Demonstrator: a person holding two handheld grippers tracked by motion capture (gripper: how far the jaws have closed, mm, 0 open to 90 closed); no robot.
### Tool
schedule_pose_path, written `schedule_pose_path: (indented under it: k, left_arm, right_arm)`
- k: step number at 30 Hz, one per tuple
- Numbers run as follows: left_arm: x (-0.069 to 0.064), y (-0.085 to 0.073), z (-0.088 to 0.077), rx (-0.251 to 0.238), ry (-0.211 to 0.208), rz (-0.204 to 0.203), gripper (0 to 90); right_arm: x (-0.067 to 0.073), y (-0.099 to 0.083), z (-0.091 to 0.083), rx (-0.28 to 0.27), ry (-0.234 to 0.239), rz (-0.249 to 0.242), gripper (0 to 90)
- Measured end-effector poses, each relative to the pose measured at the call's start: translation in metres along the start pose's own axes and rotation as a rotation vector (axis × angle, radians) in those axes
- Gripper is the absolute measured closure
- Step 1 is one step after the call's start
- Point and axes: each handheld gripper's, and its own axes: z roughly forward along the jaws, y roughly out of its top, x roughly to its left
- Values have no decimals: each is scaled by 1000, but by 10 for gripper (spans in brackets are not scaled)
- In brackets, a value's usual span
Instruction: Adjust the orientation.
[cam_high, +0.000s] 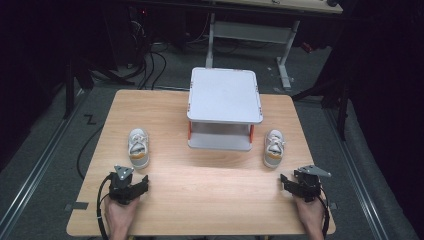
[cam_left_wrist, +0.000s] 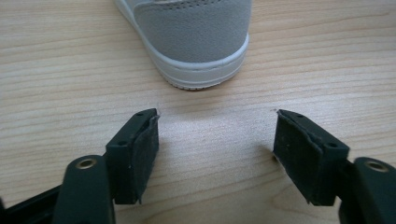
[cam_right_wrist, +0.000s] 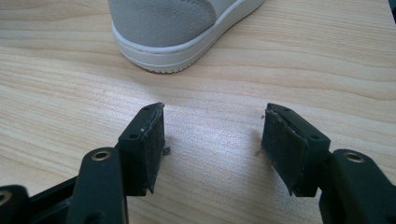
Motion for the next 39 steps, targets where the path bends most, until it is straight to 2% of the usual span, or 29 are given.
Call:
schedule_pose_path:
  k: [12,16,25,36,39]
  left_arm:
    - [4,9,-18,-24,-23,-20,360]
    - [7,16,-28,-51,-45,-22,353]
    - [15,34,-41,-78,-51,-37,341]
    - [24,60,-43,-72,-28,-46,349]
    - [30,71,-33,-34,-21,-61,382]
  right_arm:
    - [0,0,0,0,1,-1,386]
    - [0,0,0,1,-2,0,385]
    - [0,0,0,-1,-2,-4,383]
    - [0,0,0,0,-2,-4,381]
    - [0,0,0,0,-2,-3,381]
